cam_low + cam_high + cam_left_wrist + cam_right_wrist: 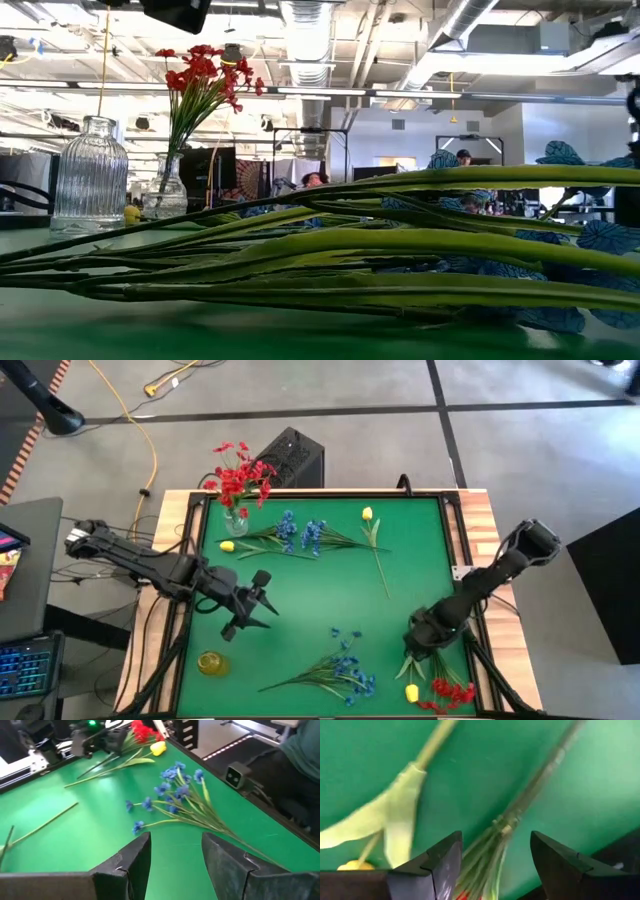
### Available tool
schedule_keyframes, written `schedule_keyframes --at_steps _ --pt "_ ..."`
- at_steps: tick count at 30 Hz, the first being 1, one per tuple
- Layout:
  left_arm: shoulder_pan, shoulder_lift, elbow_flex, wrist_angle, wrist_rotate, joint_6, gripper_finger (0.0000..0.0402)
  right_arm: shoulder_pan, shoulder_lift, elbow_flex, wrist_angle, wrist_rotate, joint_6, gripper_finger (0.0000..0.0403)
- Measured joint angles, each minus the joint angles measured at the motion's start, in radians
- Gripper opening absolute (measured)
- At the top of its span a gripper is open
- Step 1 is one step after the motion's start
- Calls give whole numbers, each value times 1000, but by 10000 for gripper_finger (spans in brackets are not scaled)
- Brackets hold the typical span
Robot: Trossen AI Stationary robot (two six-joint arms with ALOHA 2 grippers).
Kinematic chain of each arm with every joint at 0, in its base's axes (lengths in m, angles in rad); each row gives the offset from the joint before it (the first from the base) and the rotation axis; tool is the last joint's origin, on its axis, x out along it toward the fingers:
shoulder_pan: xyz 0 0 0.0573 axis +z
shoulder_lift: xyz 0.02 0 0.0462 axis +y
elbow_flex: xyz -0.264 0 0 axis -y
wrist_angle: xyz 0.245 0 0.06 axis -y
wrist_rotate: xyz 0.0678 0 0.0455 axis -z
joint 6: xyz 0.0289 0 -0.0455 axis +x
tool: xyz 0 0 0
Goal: Sort flowers into vase by color
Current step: Put the red flowers into the top transparent vase
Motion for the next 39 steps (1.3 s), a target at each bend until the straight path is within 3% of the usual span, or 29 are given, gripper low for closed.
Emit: schedule_keyframes --at_steps 4,9,14,21,29,34,36,39 --pt "30 0 0 3 0 0 164 54 0 1 -7 61 83 251" --pt "56 0 0 12 15 -4 164 93 4 1 25 101 143 208" --pt "58 0 0 12 15 -13 164 98 4 1 29 109 127 136" --pt "58 0 0 11 15 -19 164 53 4 27 6 277 -53 22" --pt "58 0 -1 31 14 -17 164 -64 4 200 -367 662 -257 37" --pt "58 0 -1 82 14 -45 164 -152 3 325 -574 1040 -362 26" --pt "59 0 -1 120 14 -91 164 -181 3 358 -585 1208 -479 26" --pt "80 0 -1 199 15 -233 162 -220 3 386 -510 1416 -778 32"
